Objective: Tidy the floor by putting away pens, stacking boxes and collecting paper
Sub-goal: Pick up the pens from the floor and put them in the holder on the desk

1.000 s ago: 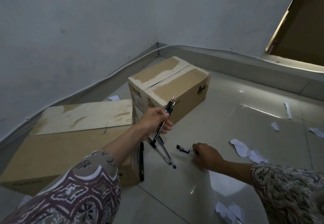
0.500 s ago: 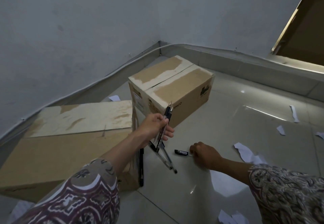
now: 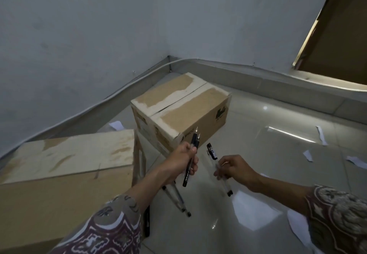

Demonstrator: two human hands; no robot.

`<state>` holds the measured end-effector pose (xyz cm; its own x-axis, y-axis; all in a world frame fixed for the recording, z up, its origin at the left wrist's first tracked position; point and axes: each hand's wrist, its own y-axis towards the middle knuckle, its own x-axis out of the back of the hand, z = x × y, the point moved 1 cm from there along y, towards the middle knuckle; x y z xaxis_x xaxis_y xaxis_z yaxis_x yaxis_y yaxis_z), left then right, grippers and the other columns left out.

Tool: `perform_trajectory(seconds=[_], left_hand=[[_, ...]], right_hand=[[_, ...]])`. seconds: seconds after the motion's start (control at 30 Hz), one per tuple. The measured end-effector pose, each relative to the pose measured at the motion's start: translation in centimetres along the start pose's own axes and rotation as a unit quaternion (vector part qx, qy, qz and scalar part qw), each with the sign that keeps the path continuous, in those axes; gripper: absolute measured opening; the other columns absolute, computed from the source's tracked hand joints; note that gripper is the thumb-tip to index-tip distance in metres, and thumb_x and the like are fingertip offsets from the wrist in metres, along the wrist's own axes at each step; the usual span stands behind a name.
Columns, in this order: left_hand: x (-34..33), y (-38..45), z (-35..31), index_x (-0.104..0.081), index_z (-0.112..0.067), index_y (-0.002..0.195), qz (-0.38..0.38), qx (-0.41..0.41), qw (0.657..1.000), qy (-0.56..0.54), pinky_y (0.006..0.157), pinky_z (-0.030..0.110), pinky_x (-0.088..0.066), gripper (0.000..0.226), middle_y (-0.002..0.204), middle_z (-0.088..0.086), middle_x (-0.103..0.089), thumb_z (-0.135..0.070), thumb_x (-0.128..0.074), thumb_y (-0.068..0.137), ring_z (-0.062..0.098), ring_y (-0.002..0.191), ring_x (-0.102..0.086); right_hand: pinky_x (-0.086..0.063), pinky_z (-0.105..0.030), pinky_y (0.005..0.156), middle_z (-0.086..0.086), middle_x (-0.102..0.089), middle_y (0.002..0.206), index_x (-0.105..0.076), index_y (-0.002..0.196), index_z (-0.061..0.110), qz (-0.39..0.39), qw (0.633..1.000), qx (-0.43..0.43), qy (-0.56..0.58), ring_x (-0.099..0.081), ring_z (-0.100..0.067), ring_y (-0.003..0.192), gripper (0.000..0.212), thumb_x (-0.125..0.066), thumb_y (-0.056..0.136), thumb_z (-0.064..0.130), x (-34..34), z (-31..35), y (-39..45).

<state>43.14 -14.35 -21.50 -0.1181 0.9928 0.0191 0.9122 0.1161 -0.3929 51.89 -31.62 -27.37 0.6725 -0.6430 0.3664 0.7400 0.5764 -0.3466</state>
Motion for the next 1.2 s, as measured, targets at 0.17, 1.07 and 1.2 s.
perform_trajectory(seconds=[0.17,1.07,1.2], left_hand=[[-1.5,2.3,-1.3,-0.046,-0.012,0.083,0.016,-0.022,1.0,-0.011,0.047,0.021,-0.041,0.021,0.064,0.002,-0.048,-0.014,-0.034,0.1,0.011,0.048,-0.046],[-8.6,-8.8,-41.3,-0.066,-0.004,0.096,-0.039,-0.086,0.994,0.046,0.06,0.008,-0.048,0.012,0.084,0.0,-0.07,-0.006,-0.058,0.088,0.004,0.072,-0.065],[-11.9,-13.0,-50.1,-0.059,0.0,0.119,-0.036,-0.083,0.994,0.057,0.089,0.027,-0.049,0.038,0.116,0.009,-0.066,-0.015,-0.064,0.084,0.019,0.105,-0.062]], right_hand=[[-0.054,-0.023,0.063,-0.013,-0.073,0.081,-0.066,0.087,-0.001,-0.049,0.994,0.013,0.101,-0.069,-0.017,0.067,0.012,-0.058,0.081,-0.007,1.7,2.5,0.2],[-0.045,-0.022,0.065,-0.003,-0.072,0.083,-0.075,0.079,0.015,-0.208,0.942,0.004,0.262,-0.061,-0.014,0.076,0.013,-0.07,0.077,0.003,23.4,35.2,-17.1],[-0.045,-0.021,0.054,-0.007,-0.064,0.069,-0.073,0.077,0.001,-0.219,0.945,0.015,0.242,-0.051,-0.013,0.057,0.003,-0.07,0.076,0.0,28.5,41.5,-24.1]])
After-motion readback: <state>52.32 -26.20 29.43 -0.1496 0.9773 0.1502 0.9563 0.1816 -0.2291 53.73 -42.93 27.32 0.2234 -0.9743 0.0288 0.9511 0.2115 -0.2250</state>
